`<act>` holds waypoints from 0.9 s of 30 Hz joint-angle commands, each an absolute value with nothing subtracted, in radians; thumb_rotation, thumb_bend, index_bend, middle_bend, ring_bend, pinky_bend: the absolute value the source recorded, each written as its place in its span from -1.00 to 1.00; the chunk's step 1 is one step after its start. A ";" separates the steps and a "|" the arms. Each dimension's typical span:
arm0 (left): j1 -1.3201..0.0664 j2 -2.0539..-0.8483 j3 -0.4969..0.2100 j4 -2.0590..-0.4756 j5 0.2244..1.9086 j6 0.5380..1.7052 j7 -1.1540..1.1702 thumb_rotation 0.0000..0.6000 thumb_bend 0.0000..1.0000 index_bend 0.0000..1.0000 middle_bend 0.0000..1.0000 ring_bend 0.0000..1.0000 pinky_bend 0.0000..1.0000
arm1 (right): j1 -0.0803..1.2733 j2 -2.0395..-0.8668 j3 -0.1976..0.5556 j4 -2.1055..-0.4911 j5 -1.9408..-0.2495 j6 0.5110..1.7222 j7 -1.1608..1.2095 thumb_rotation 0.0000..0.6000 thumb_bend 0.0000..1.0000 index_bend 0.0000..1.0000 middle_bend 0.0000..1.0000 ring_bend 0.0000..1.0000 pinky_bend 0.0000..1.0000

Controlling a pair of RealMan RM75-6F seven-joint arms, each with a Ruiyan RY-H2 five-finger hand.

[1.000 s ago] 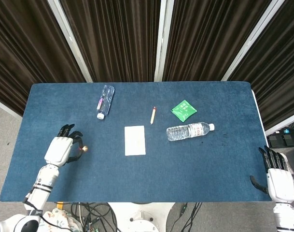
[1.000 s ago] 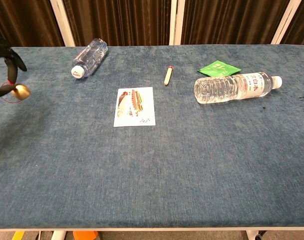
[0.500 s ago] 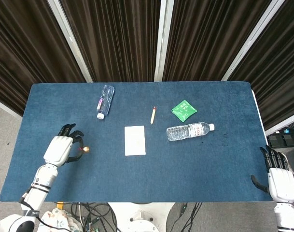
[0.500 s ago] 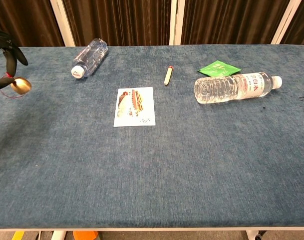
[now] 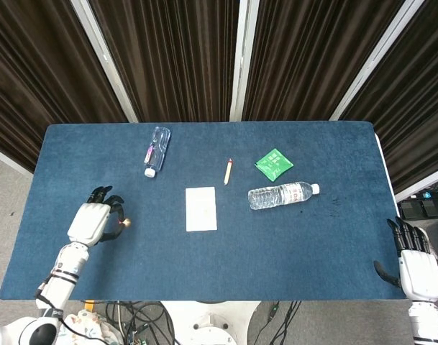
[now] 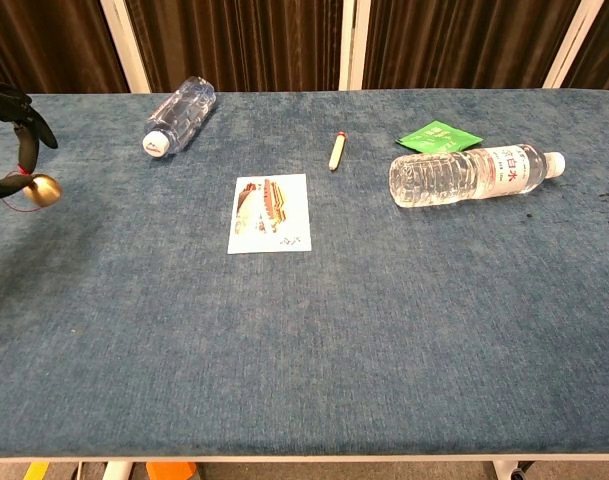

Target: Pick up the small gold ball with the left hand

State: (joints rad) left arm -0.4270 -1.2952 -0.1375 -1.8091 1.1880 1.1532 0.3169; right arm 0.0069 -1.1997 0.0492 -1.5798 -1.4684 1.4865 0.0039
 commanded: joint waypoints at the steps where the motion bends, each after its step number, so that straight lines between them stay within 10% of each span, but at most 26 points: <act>1: -0.440 -1.338 -0.131 -1.742 1.174 1.155 0.359 1.00 -0.04 0.32 -0.47 -0.89 -0.96 | 0.009 -1.203 0.049 -1.577 -1.467 1.482 0.004 1.00 -0.66 -1.00 -1.00 -1.00 -1.00; 27: -0.475 -1.438 -0.104 -1.573 1.046 1.069 0.376 1.00 -0.05 0.30 -0.47 -0.89 -0.96 | 0.010 -1.204 0.046 -1.575 -1.470 1.482 0.005 1.00 -0.66 -1.00 -1.00 -1.00 -1.00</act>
